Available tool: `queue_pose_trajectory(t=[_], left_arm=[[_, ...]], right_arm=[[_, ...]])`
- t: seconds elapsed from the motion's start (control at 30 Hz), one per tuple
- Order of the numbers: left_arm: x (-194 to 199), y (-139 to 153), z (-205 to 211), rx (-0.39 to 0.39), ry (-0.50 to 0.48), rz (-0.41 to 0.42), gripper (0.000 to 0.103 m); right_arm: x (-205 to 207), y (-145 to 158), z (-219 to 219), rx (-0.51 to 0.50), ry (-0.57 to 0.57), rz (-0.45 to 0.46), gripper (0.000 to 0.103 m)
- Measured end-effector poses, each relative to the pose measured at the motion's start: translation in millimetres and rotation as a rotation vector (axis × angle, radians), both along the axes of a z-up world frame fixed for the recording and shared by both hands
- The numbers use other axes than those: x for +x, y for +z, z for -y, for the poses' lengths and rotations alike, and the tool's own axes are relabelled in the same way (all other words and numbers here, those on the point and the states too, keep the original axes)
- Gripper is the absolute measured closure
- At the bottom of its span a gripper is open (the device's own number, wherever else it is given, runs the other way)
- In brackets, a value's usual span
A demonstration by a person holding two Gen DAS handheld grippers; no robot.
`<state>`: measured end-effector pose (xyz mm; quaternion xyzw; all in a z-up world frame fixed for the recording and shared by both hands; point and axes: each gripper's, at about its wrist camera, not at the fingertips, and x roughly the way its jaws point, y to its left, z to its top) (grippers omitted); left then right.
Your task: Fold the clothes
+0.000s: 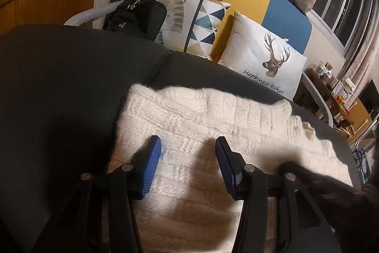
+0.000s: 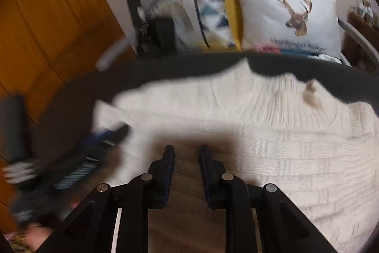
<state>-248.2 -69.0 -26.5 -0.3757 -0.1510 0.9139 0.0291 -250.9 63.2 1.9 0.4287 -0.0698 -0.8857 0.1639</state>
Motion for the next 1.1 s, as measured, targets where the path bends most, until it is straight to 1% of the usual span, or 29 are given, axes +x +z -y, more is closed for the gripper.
queue_pose_trajectory(t=[0.03,0.1,0.17,0.2,0.27,0.4,0.47,0.5,0.53,0.6,0.63,0.67,0.7,0.77,0.8,0.83,0.87,1.0,1.03,1.1], left_arm=[[0.6,-0.4,0.7,0.002,-0.001,-0.001,0.052],[1.9,-0.9,2.0,0.003,-0.003,-0.001,0.052],[3.1,-0.3,2.8,-0.005,-0.003,0.0,0.052],[3.7,0.0,3.2,-0.01,-0.004,0.001,0.052],[4.1,-0.2,3.8,-0.01,-0.006,0.001,0.052],[4.3,-0.7,3.8,-0.006,-0.01,-0.001,0.052],[4.5,-0.9,4.8,0.002,-0.01,-0.003,0.052],[4.7,-1.0,5.4,0.006,-0.011,-0.004,0.052],[4.8,-1.1,5.9,0.01,-0.011,-0.006,0.052],[5.0,-1.4,6.4,0.015,-0.011,-0.007,0.052],[5.1,-1.5,6.6,0.017,-0.011,-0.008,0.052],[5.2,-1.6,6.8,0.02,-0.011,-0.008,0.052],[5.3,-1.7,7.0,0.022,-0.01,-0.009,0.052],[5.7,-1.9,7.5,0.028,-0.01,-0.011,0.052],[6.3,-2.0,8.0,0.033,-0.011,-0.012,0.052],[6.4,-2.0,8.1,0.035,-0.011,-0.013,0.052],[6.3,-2.0,7.5,0.032,-0.01,-0.012,0.052],[5.5,-2.1,5.2,0.02,-0.014,-0.011,0.052],[5.3,-2.2,4.7,0.017,-0.016,-0.01,0.052],[4.8,-2.3,3.7,0.011,-0.019,-0.01,0.052]], right_arm=[[1.3,0.5,-2.0,0.025,0.005,-0.029,0.085],[5.4,1.7,-11.0,0.123,-0.014,-0.062,0.085],[11.3,-0.3,-32.3,0.21,-0.078,-0.075,0.085],[14.4,-4.9,-49.3,0.216,-0.113,-0.068,0.085],[21.2,-14.8,-86.4,0.184,-0.199,-0.052,0.085],[35.4,-24.4,-145.5,0.036,-0.333,-0.032,0.098],[37.8,-25.9,-156.7,-0.014,-0.354,-0.022,0.097],[39.3,-22.6,-155.5,-0.011,-0.356,-0.017,0.095],[43.2,-17.1,-150.3,-0.014,-0.345,-0.028,0.092],[53.3,-5.2,-134.2,-0.046,-0.286,-0.083,0.087],[58.4,0.8,-126.1,-0.062,-0.256,-0.11,0.087],[60.8,2.4,-112.8,-0.056,-0.204,-0.12,0.087],[60.5,-1.5,-97.5,-0.025,-0.145,-0.111,0.087],[59.8,-12.8,-82.3,0.041,-0.088,-0.078,0.087],[60.0,-19.4,-80.2,0.068,-0.075,-0.062,0.089],[60.8,-26.6,-83.4,0.086,-0.078,-0.05,0.089],[62.3,-31.5,-91.2,0.087,-0.098,-0.042,0.091],[72.2,-43.1,-144.2,0.031,-0.259,-0.028,0.099],[74.6,-46.8,-159.2,-0.008,-0.291,-0.02,0.102],[76.5,-48.2,-185.6,-0.098,-0.342,-0.007,0.103]])
